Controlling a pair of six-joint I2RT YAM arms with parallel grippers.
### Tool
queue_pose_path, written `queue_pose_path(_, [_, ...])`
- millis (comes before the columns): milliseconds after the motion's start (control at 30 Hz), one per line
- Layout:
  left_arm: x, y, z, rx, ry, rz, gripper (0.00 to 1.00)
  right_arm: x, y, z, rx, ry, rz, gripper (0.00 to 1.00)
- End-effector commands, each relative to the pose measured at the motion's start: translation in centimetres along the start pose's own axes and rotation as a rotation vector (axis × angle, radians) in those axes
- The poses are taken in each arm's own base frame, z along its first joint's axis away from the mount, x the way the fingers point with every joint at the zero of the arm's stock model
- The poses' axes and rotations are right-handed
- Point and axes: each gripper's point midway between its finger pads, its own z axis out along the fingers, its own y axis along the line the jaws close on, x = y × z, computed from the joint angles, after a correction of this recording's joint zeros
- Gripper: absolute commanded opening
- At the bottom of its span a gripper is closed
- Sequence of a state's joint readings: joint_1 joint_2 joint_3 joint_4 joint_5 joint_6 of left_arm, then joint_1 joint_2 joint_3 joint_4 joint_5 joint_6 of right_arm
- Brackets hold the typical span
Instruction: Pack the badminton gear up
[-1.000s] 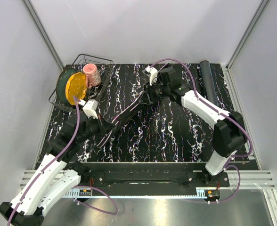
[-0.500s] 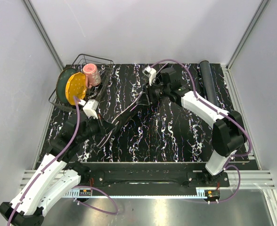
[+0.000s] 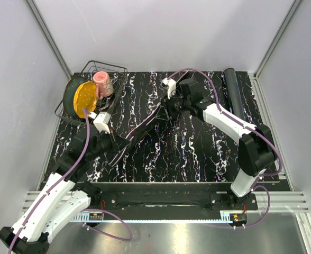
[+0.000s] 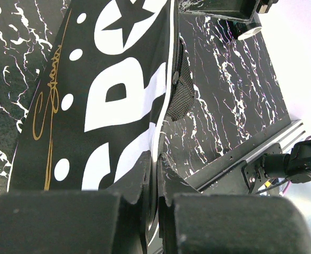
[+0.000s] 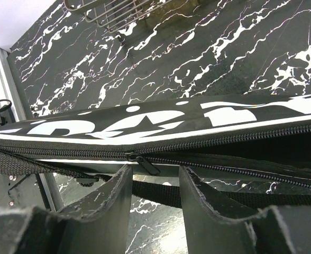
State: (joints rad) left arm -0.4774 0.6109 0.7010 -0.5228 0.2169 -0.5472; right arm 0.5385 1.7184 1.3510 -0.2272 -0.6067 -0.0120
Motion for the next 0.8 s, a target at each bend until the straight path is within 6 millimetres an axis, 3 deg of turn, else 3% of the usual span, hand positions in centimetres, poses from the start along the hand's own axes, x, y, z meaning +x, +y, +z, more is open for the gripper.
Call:
queue_pose_path(0, [-2.0,-1.8,-0.6,0.064,-0.056,0.016,0.00,-2.6,1.0,-0.5,0.009,-0.067,-0.080,0.46])
queue_pose_path(200, [-2.1,-1.9,-0.5,0.065,-0.055,0.017,0.00,-3.5,2.1,-0.4,0.009,-0.082,-0.106,0.39])
queue_pose_path(400, [-2.0,-1.9,-0.5,0.068,-0.054,0.013,0.00,-3.4,2.3,-0.1,0.038,-0.068,-0.123,0.38])
queue_pose_path(767, [-1.9,-1.9,-0.5,0.070,-0.056,0.000,0.00,-4.1,0.7,-0.5,0.176,-0.103,-0.134,0.28])
